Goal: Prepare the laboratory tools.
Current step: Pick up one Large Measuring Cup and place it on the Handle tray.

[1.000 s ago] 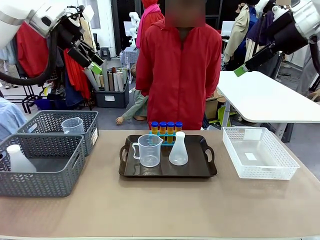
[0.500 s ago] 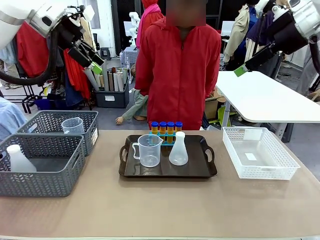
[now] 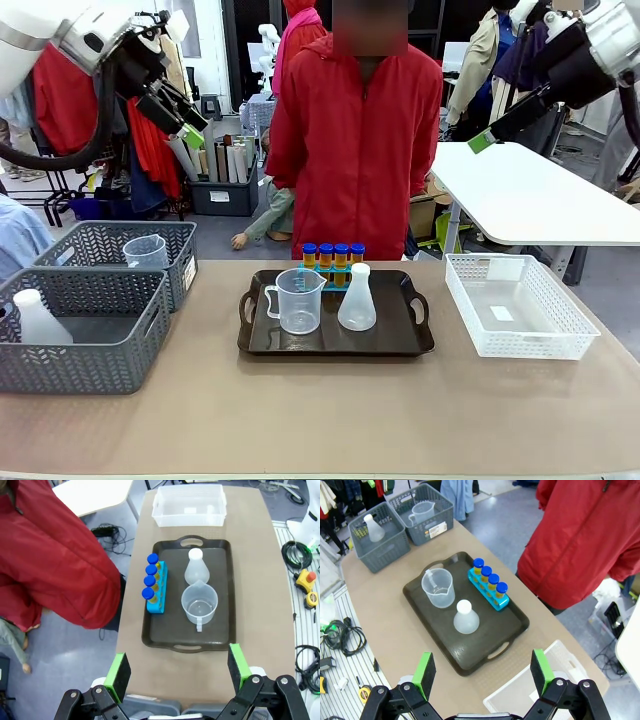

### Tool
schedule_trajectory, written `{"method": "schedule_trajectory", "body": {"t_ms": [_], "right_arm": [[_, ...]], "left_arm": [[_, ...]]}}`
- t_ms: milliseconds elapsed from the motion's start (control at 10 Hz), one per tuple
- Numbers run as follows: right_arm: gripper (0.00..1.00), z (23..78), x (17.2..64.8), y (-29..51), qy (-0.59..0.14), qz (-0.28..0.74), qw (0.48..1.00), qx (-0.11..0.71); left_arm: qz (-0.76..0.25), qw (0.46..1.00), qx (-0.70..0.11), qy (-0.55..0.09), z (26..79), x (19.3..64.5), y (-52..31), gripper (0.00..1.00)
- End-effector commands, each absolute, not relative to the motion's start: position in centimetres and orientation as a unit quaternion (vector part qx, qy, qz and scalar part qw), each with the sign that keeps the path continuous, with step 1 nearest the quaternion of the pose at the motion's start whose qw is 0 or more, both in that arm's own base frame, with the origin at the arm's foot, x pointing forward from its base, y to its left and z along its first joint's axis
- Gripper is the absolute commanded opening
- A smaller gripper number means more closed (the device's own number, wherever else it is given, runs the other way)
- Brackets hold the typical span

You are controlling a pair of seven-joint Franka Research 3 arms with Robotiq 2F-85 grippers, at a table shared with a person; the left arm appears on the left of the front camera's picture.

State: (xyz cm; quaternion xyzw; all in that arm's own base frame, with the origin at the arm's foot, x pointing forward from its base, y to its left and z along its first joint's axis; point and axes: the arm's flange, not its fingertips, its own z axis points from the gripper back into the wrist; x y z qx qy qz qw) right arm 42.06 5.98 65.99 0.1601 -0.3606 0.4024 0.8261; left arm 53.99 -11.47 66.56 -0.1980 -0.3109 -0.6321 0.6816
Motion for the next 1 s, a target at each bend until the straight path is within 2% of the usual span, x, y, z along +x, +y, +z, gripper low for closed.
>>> {"method": "schedule_trajectory", "body": {"t_ms": [0, 900], "right_arm": [[1.0, 66.03, 42.14, 5.92, -0.364, 0.405, 0.821, 0.17], [1.0, 66.03, 42.14, 5.92, -0.364, 0.405, 0.821, 0.17]], "left_arm": [[-0.631, 0.683, -0.197, -0.312, 66.65, 53.93, -11.26, 1.0], [-0.631, 0.683, -0.197, -0.312, 66.65, 53.93, -11.26, 1.0]]}}
